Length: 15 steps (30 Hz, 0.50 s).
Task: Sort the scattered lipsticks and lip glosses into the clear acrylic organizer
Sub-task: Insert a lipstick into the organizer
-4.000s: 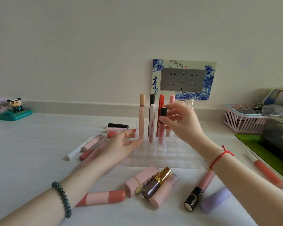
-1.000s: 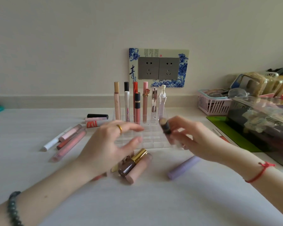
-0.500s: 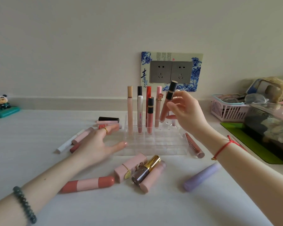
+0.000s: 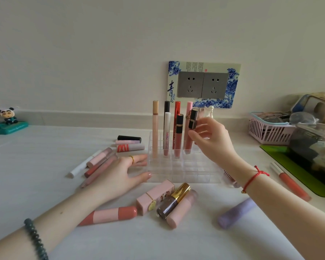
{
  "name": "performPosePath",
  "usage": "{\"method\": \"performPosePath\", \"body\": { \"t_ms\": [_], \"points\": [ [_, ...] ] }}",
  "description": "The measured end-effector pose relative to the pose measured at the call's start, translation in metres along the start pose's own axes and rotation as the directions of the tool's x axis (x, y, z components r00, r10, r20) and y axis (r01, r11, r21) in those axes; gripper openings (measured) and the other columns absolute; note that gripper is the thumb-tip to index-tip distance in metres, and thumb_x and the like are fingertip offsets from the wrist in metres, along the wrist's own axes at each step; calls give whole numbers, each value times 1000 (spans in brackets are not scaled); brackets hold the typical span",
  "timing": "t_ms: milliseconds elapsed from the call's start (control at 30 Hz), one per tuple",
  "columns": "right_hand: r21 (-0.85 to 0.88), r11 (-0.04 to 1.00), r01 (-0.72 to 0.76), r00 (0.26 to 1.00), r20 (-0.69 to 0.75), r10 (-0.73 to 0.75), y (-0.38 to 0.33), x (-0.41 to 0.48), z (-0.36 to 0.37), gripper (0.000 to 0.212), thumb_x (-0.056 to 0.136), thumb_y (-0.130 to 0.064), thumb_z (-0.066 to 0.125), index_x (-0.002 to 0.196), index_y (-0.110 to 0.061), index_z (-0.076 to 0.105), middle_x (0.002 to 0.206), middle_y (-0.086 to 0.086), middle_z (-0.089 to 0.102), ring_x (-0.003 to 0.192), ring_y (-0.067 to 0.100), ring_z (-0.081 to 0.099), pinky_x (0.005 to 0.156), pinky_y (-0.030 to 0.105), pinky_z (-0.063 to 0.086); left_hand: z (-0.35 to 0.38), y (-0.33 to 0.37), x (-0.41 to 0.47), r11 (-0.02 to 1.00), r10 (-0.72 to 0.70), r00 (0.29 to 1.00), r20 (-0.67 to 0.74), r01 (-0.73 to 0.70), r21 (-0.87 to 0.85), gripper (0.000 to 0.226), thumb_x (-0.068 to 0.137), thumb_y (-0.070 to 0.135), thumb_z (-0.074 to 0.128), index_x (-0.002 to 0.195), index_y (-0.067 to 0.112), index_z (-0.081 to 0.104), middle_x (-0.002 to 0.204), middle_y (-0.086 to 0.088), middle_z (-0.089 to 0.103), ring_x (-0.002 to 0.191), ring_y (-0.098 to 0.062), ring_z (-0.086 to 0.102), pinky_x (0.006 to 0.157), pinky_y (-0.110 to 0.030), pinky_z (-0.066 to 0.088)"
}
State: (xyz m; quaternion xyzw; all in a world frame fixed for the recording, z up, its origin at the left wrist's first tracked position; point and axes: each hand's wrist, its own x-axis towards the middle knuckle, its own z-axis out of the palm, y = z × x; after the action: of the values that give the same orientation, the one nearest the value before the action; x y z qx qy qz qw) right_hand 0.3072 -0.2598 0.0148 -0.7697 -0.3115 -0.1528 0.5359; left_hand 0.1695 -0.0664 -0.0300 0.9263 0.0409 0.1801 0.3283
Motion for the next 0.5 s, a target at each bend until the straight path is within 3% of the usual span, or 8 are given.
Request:
{"method": "performPosePath", "body": {
  "t_ms": [200, 500],
  "points": [
    [-8, 1000, -19, 1000, -1, 19, 4, -1, 4, 19, 79, -16, 68, 95, -18, 58, 79, -9, 64, 71, -1, 62, 57, 1, 45, 1, 0, -1, 1000, 20, 1000, -17, -20, -1, 58, 79, 39, 66, 132, 24, 45, 112, 23, 48, 83, 32, 30, 67, 13, 24],
    [-51, 998, -25, 1000, 11, 26, 8, -3, 7, 20, 79, -18, 69, 95, -20, 57, 76, -13, 62, 70, 0, 62, 54, 3, 45, 1, -1, -1, 999, 43, 998, -43, -43, 18, 57, 79, 41, 65, 131, 27, 46, 112, 25, 50, 84, 29, 34, 68, 13, 26]
  ]
}}
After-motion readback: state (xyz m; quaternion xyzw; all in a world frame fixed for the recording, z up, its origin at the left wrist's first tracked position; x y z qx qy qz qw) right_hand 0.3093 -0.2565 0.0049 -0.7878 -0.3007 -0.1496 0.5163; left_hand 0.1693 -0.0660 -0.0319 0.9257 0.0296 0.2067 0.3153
